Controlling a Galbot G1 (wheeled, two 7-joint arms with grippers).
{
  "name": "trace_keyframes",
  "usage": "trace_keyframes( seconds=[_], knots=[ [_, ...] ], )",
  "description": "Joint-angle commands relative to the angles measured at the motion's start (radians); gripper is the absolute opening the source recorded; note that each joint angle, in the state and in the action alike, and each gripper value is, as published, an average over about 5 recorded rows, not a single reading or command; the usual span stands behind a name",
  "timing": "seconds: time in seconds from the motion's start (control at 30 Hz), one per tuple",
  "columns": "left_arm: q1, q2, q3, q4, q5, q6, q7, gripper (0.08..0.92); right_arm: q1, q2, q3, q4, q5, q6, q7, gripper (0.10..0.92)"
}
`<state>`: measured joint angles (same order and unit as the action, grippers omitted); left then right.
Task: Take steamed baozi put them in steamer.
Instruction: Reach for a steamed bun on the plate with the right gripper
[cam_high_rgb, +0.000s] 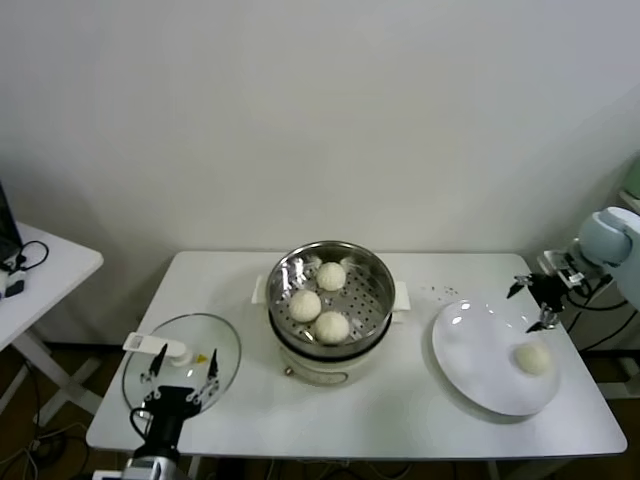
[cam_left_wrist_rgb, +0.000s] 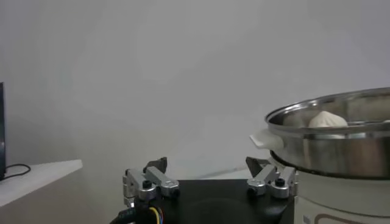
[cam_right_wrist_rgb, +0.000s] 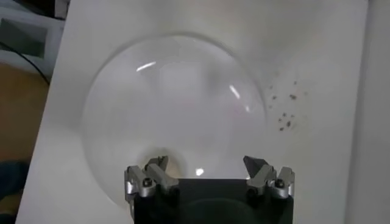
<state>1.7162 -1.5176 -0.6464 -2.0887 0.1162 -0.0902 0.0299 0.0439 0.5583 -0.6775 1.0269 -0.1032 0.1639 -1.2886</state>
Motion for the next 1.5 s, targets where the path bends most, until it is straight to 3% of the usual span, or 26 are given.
trace_keyframes(
  seconds=[0.03,1.3,1.5],
  knots=[
    [0.004,-0.003,-0.003,-0.003,0.004,0.0,-0.002,0.823,-0.208,0.075,0.218,-0.165,-0.172,0.037,-0.009,0.823],
    [0.008,-0.008,-0.005,0.004,0.014,0.0,-0.005,0.823,-0.217,0.147,0.23,-0.229,-0.283,0.073,-0.047,0.822],
    [0.007,-0.007,-0.007,0.004,0.014,-0.001,-0.005,0.823,-0.224,0.148,0.234,-0.226,-0.284,0.073,-0.046,0.768]
  ],
)
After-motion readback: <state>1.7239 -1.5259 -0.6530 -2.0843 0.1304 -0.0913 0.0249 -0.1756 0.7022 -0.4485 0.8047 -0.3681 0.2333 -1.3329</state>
